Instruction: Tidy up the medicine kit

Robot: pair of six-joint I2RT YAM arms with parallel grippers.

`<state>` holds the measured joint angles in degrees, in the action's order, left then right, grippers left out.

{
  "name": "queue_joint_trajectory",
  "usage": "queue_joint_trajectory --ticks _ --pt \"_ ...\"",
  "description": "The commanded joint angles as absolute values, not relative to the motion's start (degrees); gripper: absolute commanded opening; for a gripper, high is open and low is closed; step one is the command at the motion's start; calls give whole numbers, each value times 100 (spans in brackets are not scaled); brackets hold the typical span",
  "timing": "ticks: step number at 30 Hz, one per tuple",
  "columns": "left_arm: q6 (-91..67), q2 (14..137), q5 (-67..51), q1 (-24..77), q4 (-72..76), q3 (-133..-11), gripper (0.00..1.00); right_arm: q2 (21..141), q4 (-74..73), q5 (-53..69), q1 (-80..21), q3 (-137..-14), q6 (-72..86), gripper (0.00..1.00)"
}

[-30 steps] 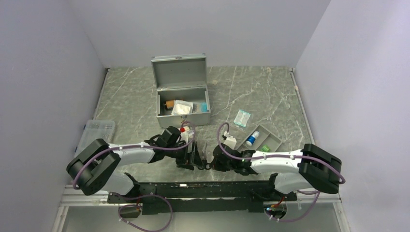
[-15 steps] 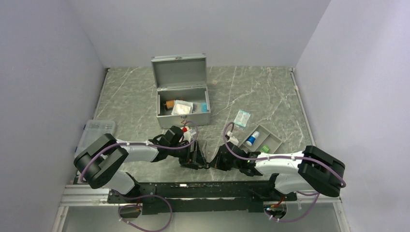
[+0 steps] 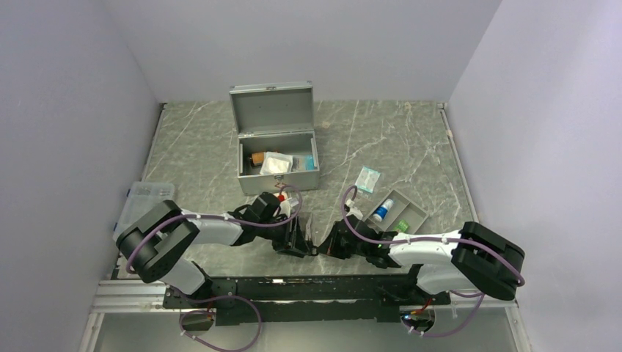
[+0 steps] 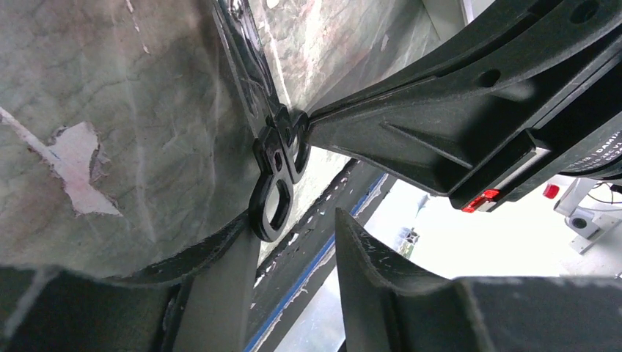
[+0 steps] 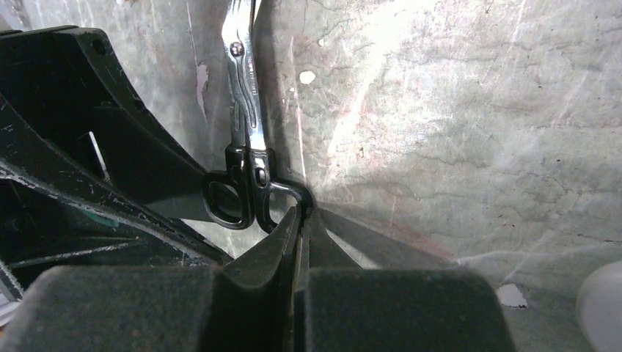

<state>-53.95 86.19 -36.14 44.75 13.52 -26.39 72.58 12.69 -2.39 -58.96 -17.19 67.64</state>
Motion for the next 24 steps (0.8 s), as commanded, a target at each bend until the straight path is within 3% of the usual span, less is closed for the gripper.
queue_joint_trajectory --ticks 1,9,15,21,24 --pt "-5415 8681 -3612 4526 1653 -2904 44 7196 1014 -254 -5896 -1600 6579 0" --pt "-5424 8815 -3593 4526 1716 -2979 31 7018 884 -306 -5893 -1564 6482 0" --pt "-5427 8962 -3613 4522 1761 -3057 0 6878 817 -349 -5896 -1539 6440 0" --pt "-5315 8840 -3581 4522 1571 -3188 0 6477 554 -473 -5894 -1553 6302 0" --pt "-5084 8466 -3392 4533 1059 -3346 0 6009 59 -702 -5897 -1648 6230 32"
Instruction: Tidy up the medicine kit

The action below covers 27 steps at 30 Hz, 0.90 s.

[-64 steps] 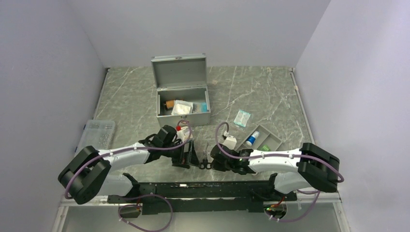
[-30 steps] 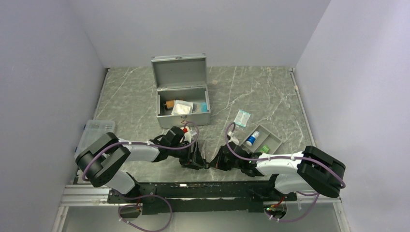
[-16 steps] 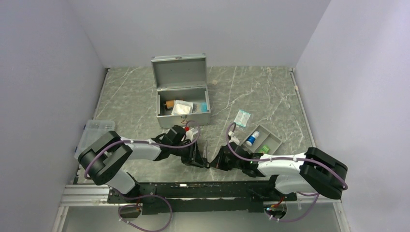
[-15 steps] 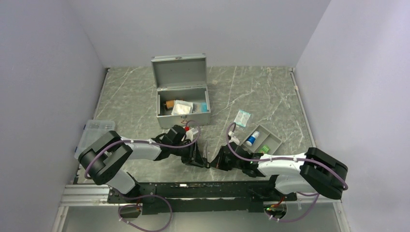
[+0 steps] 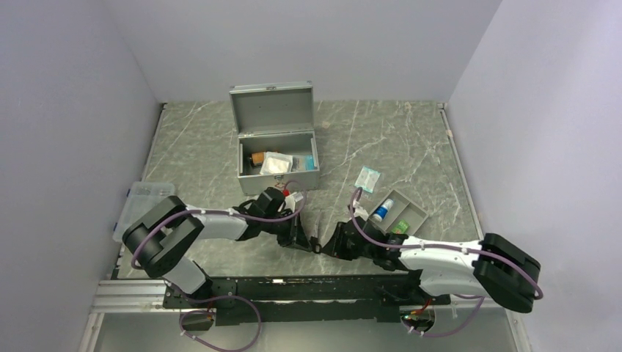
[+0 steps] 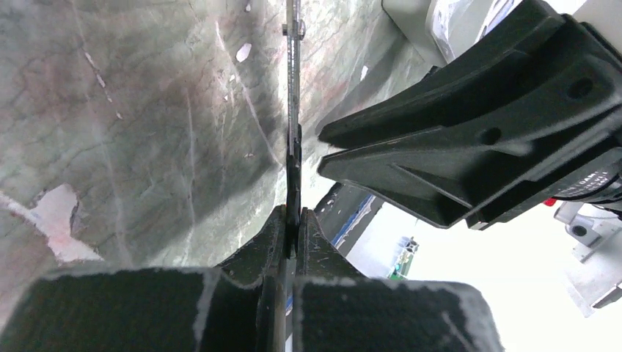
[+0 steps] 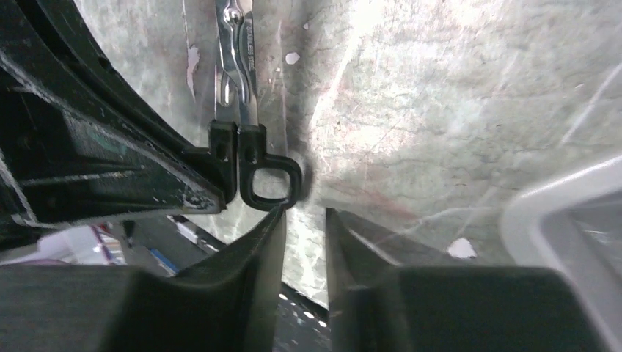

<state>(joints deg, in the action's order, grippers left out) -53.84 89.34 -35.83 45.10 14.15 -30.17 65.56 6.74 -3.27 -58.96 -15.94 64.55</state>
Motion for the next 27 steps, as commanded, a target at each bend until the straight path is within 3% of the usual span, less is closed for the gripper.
queue_joint_trajectory --ticks 1,3,8,16,23,27 --pt "-4969 8315 -3283 4535 818 -3427 0 5788 -219 -811 -5897 -1690 6212 38" --pt "-4704 7980 -3030 4539 267 -3637 0 5341 -693 -1016 -5892 -1813 6178 46" --pt "-4152 7255 -2560 4536 -917 -4328 0 4411 -1675 -1570 -5893 -2166 6012 50" --pt "-3032 6964 -1940 4534 -2684 -5698 0 4344 -2274 -2095 -5888 -2883 5307 56" --pt "-1554 6993 -2070 4529 -4536 -6669 0 4166 -2332 -2098 -5888 -3655 4244 58" --pt "-882 6973 -2818 4526 -5253 -6966 0 4174 -2239 -1734 -5884 -4122 3361 59"
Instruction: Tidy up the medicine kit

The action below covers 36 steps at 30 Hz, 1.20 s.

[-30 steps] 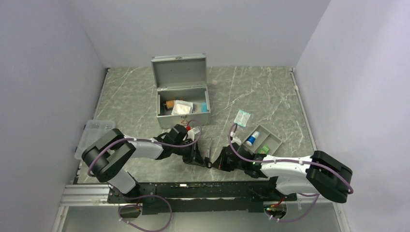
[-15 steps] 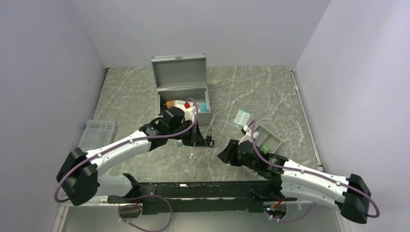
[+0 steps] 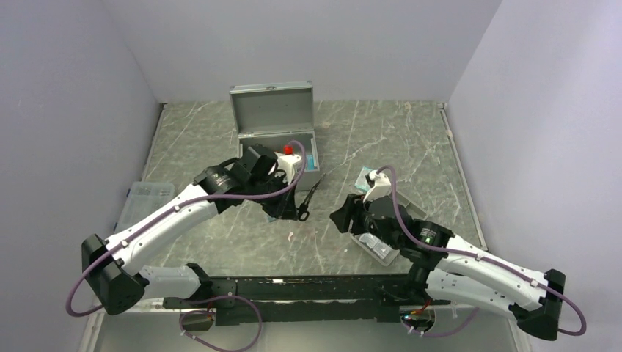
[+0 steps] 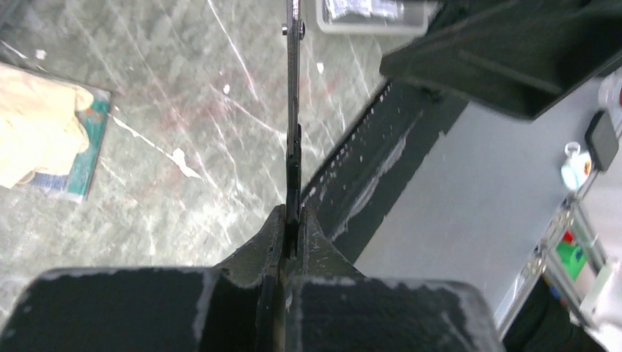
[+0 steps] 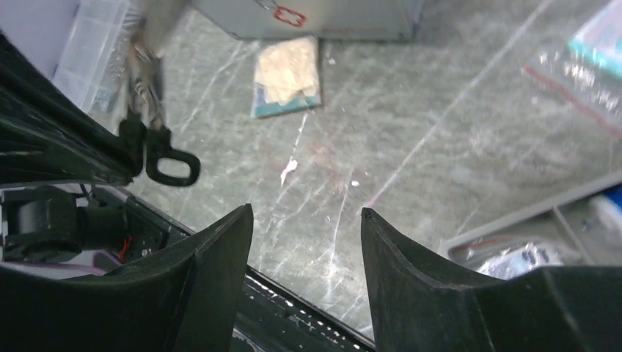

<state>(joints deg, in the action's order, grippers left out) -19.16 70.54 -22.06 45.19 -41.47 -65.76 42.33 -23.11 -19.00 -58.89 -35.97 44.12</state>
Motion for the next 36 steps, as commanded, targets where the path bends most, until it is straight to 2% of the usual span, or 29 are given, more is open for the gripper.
queue_joint_trajectory --ticks 1,6,13,25,31,36 --pt "-755 6959 -3029 4526 -5383 -6986 0 4197 -2237 -1622 -5881 -4244 3211 59" --pt "-502 6604 -3993 4543 -5406 -6704 0 4108 -2151 -823 -5888 -4722 2561 60" --pt "-558 5987 -4890 4697 -5157 -6414 0 3867 -2852 -236 -5889 -5285 2048 60" --pt "-475 5656 -4762 5527 -5215 -6359 0 3821 -2307 2228 -5887 -5450 1956 60" --pt "-457 5566 -4691 5603 -5257 -6406 0 4072 -2312 2798 -5883 -5603 1982 53" --pt "-466 5538 -4673 5637 -5265 -6388 0 4123 -2334 3154 -5888 -5621 1936 40"
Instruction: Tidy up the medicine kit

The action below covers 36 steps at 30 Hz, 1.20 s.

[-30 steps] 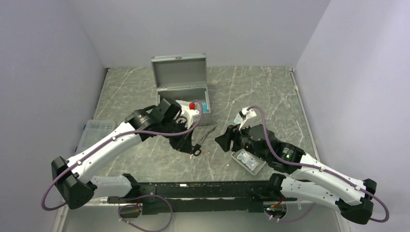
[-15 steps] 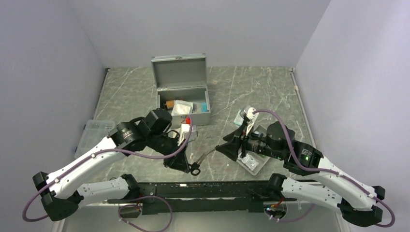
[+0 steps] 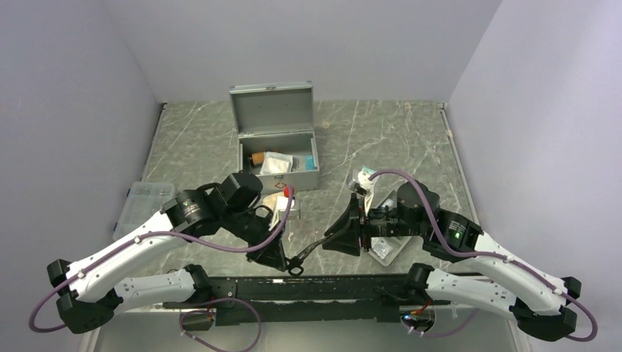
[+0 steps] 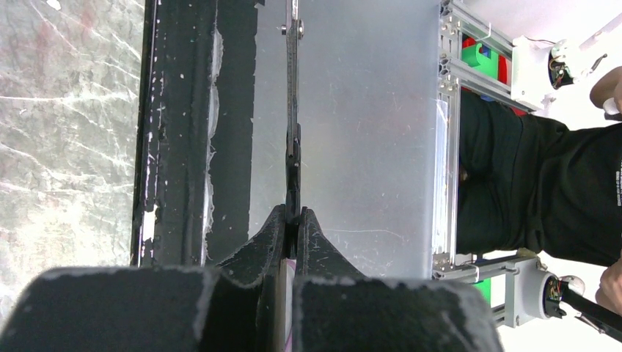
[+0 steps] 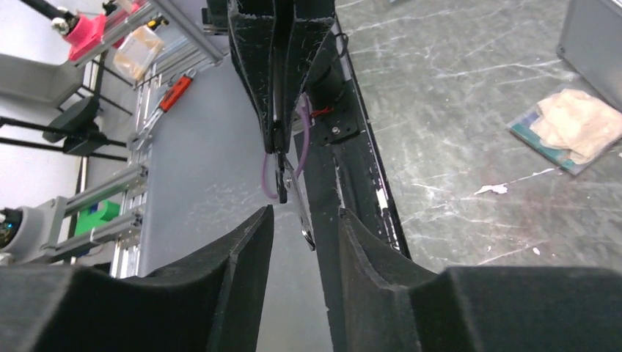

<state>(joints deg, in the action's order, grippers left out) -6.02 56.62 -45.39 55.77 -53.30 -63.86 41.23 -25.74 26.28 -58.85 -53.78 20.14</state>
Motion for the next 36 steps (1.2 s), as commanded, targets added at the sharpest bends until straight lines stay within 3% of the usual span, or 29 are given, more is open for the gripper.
queue_joint_trajectory --ticks 1,12,15,20,24,26,27,36 --pt "-466 5535 -4678 5648 -5259 -6382 0 4122 -2329 3167 -5886 -5612 1940 37" --pt "-466 5580 -4624 5762 -5263 -6373 0 4090 -2053 3249 -5884 -5537 1982 12" --pt "-466 5598 -4602 5752 -5257 -6378 0 4149 -2084 3278 -5886 -5546 1941 0" --pt "-457 5663 -4524 5761 -5285 -6414 0 4242 -2105 3428 -5884 -5532 1899 0" --pt "-468 5748 -4317 5757 -5291 -6435 16 4241 -2023 3412 -5890 -5451 1915 0" --pt "-484 5834 -3989 5751 -5340 -6462 37 4223 -2034 3349 -5888 -5443 1903 0" --pt "-483 5913 -3846 5759 -5362 -6477 42 4211 -2071 3288 -5884 -5445 1881 0" --pt "-574 6124 -2718 5746 -5506 -6913 65 4318 -2532 2673 -5884 -5521 1689 0"
